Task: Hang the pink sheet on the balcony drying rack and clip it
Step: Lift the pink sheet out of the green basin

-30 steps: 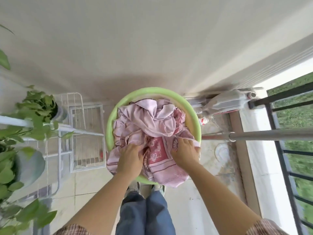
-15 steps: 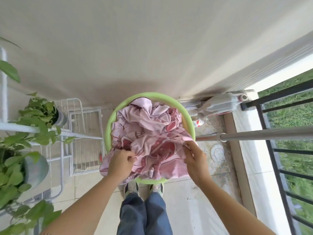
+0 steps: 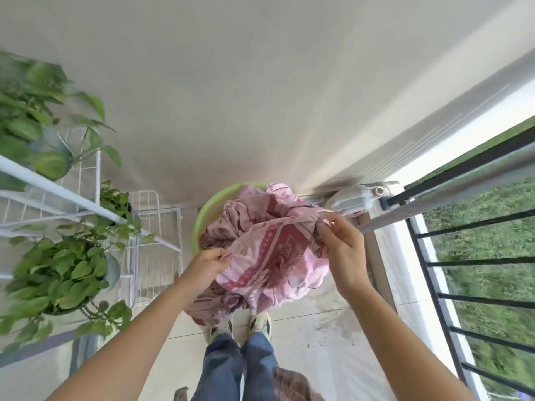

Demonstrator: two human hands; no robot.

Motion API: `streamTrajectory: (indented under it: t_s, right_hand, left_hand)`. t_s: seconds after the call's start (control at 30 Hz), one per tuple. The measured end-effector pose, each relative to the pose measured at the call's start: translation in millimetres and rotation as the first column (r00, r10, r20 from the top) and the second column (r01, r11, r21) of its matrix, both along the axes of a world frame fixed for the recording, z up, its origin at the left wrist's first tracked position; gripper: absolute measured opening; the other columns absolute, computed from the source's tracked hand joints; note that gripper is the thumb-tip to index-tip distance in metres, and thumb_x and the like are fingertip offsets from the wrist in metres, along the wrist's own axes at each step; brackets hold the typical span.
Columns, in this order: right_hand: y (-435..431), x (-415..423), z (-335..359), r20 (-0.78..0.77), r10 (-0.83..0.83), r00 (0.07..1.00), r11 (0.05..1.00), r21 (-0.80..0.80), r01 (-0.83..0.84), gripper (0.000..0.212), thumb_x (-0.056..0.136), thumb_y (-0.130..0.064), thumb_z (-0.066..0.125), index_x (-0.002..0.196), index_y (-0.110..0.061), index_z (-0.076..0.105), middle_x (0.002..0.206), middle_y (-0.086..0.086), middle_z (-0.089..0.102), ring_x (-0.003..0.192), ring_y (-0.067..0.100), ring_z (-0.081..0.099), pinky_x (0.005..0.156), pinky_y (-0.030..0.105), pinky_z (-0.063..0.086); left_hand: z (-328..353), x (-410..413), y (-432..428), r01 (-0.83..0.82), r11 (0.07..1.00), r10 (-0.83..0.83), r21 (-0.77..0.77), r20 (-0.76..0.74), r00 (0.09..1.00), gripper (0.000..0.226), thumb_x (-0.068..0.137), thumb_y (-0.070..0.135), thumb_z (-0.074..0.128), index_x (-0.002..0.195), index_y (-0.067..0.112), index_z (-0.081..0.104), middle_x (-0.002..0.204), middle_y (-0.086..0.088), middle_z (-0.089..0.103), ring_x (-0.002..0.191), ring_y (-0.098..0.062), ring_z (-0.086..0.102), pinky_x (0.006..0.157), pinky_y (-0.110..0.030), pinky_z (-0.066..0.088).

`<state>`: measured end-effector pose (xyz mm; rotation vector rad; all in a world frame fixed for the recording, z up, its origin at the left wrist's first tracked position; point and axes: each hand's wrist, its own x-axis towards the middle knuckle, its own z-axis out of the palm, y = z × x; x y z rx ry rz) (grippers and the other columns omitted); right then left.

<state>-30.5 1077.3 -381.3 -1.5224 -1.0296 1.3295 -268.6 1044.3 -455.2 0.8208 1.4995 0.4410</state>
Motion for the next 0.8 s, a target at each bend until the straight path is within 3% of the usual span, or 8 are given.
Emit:
streamTrajectory:
  t_s: [0.13, 0.23, 0.33, 0.4, 0.5, 0.63, 0.7, 0.8]
  right_hand:
    - [14, -4, 25, -0.121, 0.011, 0.993, 1.0, -0.027, -0.014, 0.018, 0.096, -0.01, 0.052, 0.09, -0.014, 0.069, 0.082, 0.022, 0.061, 0.073, 0.032, 0.058, 0.069, 0.045, 0.049]
    - [35, -13, 21, 0.066, 0.164, 0.984, 0.986, -0.024, -0.163, 0.017, 0.094, -0.016, 0.057, 0.109, -0.016, 0.064, 0.1, 0.013, 0.068, 0.092, 0.03, 0.064, 0.088, 0.044, 0.051]
    - [33, -16, 9, 0.303, 0.29, 0.908, 0.957, -0.093, -0.274, 0.065, 0.082, -0.014, 0.068, 0.14, -0.021, 0.04, 0.137, -0.001, 0.048, 0.124, 0.011, 0.043, 0.103, 0.029, 0.034]
    - [14, -24, 1, 0.28, 0.423, 0.861, 0.906, -0.132, -0.402, 0.085, 0.074, -0.014, 0.073, 0.146, -0.026, 0.029, 0.15, -0.002, 0.03, 0.134, 0.011, 0.026, 0.114, 0.039, 0.024]
    - [-13, -50, -31, 0.477, 0.621, 0.622, 0.784, -0.359, -0.507, 0.097, 0.07, -0.048, 0.077, 0.148, -0.031, 0.021, 0.157, -0.002, 0.011, 0.144, 0.022, 0.009, 0.114, 0.056, 0.018]
    - [9, -57, -33, 0.351, 0.187, 0.917, 0.971, -0.204, -0.12, 0.035, 0.087, -0.008, 0.052, 0.121, -0.015, 0.059, 0.11, 0.009, 0.067, 0.101, 0.03, 0.064, 0.082, 0.037, 0.053]
    - [35, -43, -11, 0.304, 0.102, 0.947, 0.983, -0.176, -0.05, 0.043, 0.08, 0.007, 0.037, 0.113, -0.007, 0.061, 0.088, 0.007, 0.066, 0.068, 0.022, 0.062, 0.054, 0.024, 0.051]
    - [67, -35, 37, 0.232, 0.026, 0.972, 0.996, -0.089, -0.005, 0.03, 0.076, 0.007, 0.032, 0.088, 0.006, 0.059, 0.074, 0.017, 0.06, 0.064, 0.024, 0.058, 0.055, 0.032, 0.047]
  left_hand:
    - [38, -1, 2, -0.225, 0.962, 0.266, -0.156, 0.336, 0.903, 0.021, 0.094, 0.005, 0.047, 0.1, 0.007, 0.067, 0.101, -0.01, 0.065, 0.093, -0.023, 0.058, 0.09, -0.039, 0.038]
    - [54, -3, 15, -0.368, 0.913, 0.408, -0.178, 0.442, 0.799, 0.017, 0.094, 0.007, 0.045, 0.096, 0.002, 0.062, 0.072, -0.008, 0.068, 0.061, -0.016, 0.063, 0.06, -0.026, 0.053]
    - [66, 2, 31, -0.452, 0.881, 0.469, -0.141, 0.398, 0.788, 0.016, 0.094, 0.01, 0.046, 0.086, 0.009, 0.06, 0.058, 0.002, 0.066, 0.049, -0.01, 0.061, 0.051, -0.022, 0.054]
    - [70, 5, 40, -0.494, 0.859, 0.505, -0.136, 0.381, 0.774, 0.017, 0.094, 0.01, 0.048, 0.082, 0.012, 0.06, 0.058, 0.003, 0.067, 0.054, -0.01, 0.063, 0.061, -0.026, 0.054]
    - [80, 22, 49, -0.484, 0.866, 0.492, -0.129, 0.393, 0.777, 0.014, 0.094, 0.009, 0.049, 0.088, 0.012, 0.062, 0.067, 0.001, 0.07, 0.066, -0.013, 0.066, 0.072, -0.029, 0.052]
    - [91, 34, 50, -0.379, 0.925, 0.35, 0.01, 0.364, 0.863, 0.011, 0.094, 0.014, 0.053, 0.095, 0.017, 0.063, 0.083, 0.0, 0.072, 0.077, -0.014, 0.067, 0.075, -0.024, 0.052]
    - [87, 22, 44, -0.339, 0.931, 0.281, 0.132, 0.329, 0.901, 0.017, 0.092, 0.025, 0.056, 0.108, 0.023, 0.062, 0.105, 0.002, 0.068, 0.092, -0.014, 0.063, 0.08, -0.022, 0.046]
    - [65, 3, 14, -0.139, 0.97, 0.115, 0.2, 0.126, 0.985, 0.069, 0.076, 0.047, 0.072, 0.137, 0.034, 0.042, 0.136, 0.015, 0.048, 0.123, -0.005, 0.048, 0.101, -0.026, 0.036]
